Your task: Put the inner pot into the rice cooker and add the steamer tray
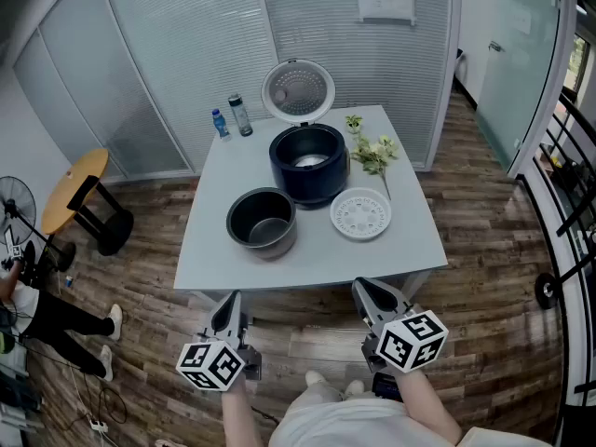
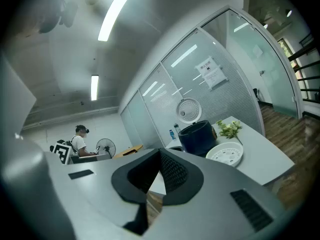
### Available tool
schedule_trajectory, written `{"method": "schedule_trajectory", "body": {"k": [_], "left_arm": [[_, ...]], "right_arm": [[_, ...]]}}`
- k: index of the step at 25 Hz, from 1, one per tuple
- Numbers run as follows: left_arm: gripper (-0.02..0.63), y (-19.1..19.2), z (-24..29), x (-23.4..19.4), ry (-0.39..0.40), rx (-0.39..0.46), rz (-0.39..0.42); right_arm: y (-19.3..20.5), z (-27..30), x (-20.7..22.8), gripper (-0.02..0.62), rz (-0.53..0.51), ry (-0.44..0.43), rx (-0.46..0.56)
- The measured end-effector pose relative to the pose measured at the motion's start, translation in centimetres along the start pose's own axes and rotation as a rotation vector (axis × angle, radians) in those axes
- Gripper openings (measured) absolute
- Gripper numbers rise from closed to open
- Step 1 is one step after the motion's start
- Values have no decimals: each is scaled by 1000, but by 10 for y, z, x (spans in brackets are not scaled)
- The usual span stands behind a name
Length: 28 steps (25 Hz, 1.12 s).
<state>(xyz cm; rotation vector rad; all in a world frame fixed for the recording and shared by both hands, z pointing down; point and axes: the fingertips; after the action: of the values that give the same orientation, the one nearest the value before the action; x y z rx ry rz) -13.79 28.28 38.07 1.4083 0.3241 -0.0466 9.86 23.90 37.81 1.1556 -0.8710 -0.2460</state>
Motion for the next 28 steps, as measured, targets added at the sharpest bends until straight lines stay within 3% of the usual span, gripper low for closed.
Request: {"method": "schedule_trajectory", "body": {"k": [5,9,14,15,16,17,20,28], "left_arm": [[11,16,2,-5,-35,-39,-19],[11,23,7,5,-3,-59,-16],[16,22,10,3,-47,-62,29],[164,25,10,-1,-66,-74,36],[249,28,10,-5,-83,-88,43],[249,31,10,-9,-98,-97,47],[247,35,5,-22,-141,-98,35],[247,48,17,-50,-203,-115,14]], "right_arm": [[8,3,-3,17,-106,18,-34],[12,4,1,17,-125,35,-60],[17,14,-10,22,-145,-34,-99],[20,17,-14,100,-156,-62,-123],[24,20,-17,238,-172,-82,-147],[26,24,-19,264,-191,-89,-161],[28,31,-19,264,-222,-79,-162],[41,62,-7,264,-185,-102,-213]]}}
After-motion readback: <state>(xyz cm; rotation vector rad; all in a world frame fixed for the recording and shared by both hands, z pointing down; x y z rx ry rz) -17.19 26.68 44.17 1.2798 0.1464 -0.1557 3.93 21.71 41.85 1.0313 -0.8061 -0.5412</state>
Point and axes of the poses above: the fingertips, and each gripper's own axes: z forward along the fingers, x to its right, y out of its underside, and after that the axes turned 4 degrees about z, right-handed
